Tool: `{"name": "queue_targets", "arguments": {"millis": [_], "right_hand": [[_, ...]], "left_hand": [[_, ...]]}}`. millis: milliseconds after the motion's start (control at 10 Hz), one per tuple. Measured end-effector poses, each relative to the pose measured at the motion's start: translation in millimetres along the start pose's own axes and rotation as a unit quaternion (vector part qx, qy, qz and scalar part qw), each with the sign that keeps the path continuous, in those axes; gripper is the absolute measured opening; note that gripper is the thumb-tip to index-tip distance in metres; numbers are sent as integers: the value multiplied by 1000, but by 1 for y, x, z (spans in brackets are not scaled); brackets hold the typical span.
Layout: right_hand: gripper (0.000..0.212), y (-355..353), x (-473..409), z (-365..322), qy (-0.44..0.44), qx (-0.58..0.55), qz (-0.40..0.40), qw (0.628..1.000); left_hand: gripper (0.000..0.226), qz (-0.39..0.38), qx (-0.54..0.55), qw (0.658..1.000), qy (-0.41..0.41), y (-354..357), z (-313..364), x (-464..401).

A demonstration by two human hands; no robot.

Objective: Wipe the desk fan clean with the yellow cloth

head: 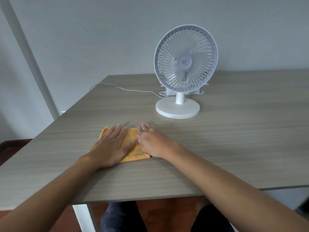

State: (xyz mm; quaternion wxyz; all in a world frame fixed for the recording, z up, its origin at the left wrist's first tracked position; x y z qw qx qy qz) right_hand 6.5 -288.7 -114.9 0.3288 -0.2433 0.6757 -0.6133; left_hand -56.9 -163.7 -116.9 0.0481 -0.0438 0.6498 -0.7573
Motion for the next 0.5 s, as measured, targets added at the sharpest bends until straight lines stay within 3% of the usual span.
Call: {"name": "queue_targets", "arguments": {"millis": [200, 300, 400, 500], "right_hand": [[46, 4, -6, -13, -5, -14, 4, 1000], [49, -1, 1, -4, -1, -76, -5, 997], [45, -14, 20, 20, 16, -125, 40, 991], [42, -25, 45, 55, 60, -99, 61, 991]], "left_hand": [[113, -15, -24, 1000, 0, 1, -20, 6], [128, -35, -25, 999, -6, -2, -17, 4], [99, -31, -9, 999, -21, -7, -13, 8], [91, 3, -10, 999, -33, -12, 4, 3]]}}
Point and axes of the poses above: each hand's wrist, its own x-axis away from the middle knuckle, its own y-axis out of the palm, z = x × y, the point moved 4 cm from there along -x, towards the middle knuckle, and after that the axes turned 2 degrees about -y, right-handed, at the moved point
